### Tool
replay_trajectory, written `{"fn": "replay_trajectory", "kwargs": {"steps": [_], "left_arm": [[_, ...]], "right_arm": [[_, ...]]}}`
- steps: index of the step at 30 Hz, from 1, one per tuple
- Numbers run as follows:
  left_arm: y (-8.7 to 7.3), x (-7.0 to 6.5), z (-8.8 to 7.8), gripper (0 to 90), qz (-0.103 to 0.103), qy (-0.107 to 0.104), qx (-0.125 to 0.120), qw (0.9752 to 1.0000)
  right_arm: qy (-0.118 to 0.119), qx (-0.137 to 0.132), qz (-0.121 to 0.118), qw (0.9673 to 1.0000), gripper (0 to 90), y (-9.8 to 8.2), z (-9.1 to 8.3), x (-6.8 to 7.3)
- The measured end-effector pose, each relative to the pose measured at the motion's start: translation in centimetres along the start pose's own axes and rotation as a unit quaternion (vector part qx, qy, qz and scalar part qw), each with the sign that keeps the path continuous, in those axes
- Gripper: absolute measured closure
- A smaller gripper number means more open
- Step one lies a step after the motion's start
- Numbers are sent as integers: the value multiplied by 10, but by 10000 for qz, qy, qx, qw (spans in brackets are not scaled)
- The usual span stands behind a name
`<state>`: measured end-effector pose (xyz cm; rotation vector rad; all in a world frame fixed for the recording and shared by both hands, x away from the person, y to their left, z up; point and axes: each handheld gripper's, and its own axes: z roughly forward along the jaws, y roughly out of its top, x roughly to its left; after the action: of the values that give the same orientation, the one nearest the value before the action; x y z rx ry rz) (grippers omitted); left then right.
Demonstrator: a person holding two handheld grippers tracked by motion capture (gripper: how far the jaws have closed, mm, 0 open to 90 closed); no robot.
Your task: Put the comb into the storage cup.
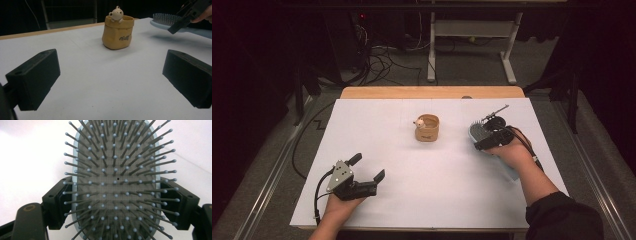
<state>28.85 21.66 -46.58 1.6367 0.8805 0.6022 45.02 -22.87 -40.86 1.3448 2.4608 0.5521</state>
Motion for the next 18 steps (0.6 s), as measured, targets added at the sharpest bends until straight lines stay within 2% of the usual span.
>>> {"fn": "replay_trajectory", "kwargs": {"steps": [9,18], "left_arm": [[0,1,0,21,-100,-58,55,9999],[0,-1,2,33,-68,-61,111,9999]], "right_arm": [[4,-471,23,9989,206,-14,-17,6],[-5,-1013,10,9949,206,-27,-32,13]]}}
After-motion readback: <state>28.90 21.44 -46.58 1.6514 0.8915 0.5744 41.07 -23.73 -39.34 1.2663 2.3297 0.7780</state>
